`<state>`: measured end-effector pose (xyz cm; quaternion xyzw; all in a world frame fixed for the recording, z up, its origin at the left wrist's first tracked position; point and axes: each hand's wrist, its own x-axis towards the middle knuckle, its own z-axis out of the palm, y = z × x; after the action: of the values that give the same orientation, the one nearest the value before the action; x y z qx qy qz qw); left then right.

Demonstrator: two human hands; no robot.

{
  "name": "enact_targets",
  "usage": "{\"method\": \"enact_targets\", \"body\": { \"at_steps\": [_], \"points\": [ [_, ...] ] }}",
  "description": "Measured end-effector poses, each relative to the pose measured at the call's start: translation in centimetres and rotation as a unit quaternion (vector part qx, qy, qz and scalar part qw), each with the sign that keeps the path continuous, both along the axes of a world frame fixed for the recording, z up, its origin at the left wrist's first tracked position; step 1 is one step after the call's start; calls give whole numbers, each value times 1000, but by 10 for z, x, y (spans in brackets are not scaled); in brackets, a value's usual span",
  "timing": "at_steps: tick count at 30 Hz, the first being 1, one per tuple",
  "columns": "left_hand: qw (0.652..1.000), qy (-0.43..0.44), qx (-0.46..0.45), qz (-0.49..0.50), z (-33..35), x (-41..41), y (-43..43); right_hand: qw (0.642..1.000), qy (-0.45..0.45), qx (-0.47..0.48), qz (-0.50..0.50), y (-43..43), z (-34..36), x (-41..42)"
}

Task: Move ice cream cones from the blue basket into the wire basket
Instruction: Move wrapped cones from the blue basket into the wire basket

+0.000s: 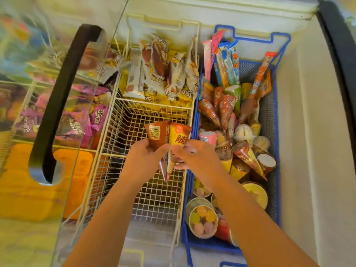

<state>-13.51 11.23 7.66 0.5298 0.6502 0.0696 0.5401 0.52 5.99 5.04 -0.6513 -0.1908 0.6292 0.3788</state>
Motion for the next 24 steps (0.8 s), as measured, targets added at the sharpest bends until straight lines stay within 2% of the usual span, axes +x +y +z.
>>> {"method": "enact_targets", "body": {
  "at_steps": [4, 8, 12, 18, 24],
  "points": [
    [999, 39, 24, -10, -25, 1, 44, 997, -68, -25, -16, 43, -26, -17],
    [999, 40, -32, -7, -72, 8, 81, 986, -158, -42, 4, 80, -65, -23],
    [995, 42, -90, 13, -124, 11, 88, 968, -226, -101, 46, 96, -111, -27],
    [990, 40, -131, 14, -174, 13, 95, 946, -272, -171, 53, 100, -148, -35],
    [985, 38, -164, 30, -195, 25, 101, 949, -237, -206, 35, 111, -162, -34]
  ]
}}
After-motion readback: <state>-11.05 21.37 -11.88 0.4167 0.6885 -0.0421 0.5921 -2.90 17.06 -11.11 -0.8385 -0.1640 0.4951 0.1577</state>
